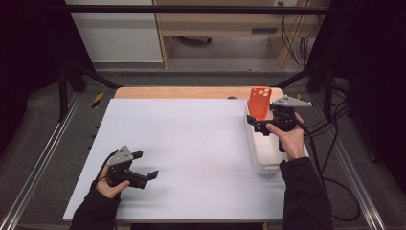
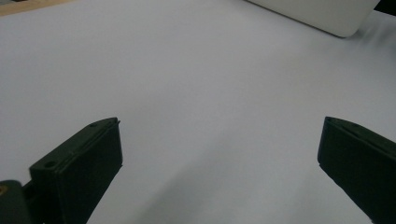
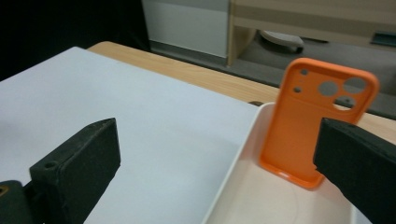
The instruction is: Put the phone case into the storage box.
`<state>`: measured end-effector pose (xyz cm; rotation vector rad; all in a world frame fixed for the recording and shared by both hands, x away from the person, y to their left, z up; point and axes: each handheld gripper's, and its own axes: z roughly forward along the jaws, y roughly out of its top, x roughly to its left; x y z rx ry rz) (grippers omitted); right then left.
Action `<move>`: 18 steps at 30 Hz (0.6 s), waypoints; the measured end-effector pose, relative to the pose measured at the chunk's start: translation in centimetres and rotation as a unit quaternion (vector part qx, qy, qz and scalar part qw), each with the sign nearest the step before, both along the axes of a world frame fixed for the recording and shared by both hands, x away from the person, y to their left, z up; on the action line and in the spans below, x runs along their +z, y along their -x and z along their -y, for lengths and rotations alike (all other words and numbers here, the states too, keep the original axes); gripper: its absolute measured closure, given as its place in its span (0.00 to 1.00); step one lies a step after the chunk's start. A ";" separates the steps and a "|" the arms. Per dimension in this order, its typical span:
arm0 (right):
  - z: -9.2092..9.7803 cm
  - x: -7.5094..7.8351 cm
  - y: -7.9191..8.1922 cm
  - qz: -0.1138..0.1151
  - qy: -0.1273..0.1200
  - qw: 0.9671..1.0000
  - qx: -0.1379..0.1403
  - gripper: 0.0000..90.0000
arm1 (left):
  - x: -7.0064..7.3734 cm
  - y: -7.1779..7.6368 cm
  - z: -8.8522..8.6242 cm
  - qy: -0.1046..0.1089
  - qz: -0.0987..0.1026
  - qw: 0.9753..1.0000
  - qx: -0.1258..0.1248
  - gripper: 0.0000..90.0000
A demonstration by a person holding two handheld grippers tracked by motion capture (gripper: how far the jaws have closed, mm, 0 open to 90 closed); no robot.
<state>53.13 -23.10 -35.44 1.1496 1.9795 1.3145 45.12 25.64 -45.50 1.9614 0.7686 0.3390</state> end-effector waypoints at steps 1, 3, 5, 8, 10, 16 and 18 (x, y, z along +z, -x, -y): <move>0.0 -0.2 0.5 0.002 0.000 1.000 0.010 0.01 | 0.0 0.0 0.0 0.000 0.000 1.000 0.000 0.00; -0.1 -0.4 1.5 0.012 0.000 0.999 0.030 0.01 | 0.0 0.0 0.0 0.002 0.001 1.000 0.000 0.00; -0.2 -0.7 2.4 0.017 -0.005 0.999 0.046 0.01 | 0.1 0.1 0.0 0.003 0.003 1.000 -0.001 0.00; -0.3 -1.5 3.8 0.025 -0.014 0.997 0.068 0.01 | 0.2 0.2 0.0 0.007 0.004 1.000 -0.001 0.00; -0.2 -2.0 4.5 0.030 -0.009 0.996 0.083 0.00 | 0.3 0.2 0.1 0.009 0.005 1.000 -0.001 0.00; 0.3 -3.4 6.3 0.040 -0.014 0.994 0.105 0.00 | 0.4 0.3 0.0 0.011 0.006 1.000 0.000 0.00; 0.7 -3.9 7.0 0.043 -0.015 0.993 0.112 0.00 | 0.4 0.3 0.0 0.012 0.007 1.000 0.000 0.00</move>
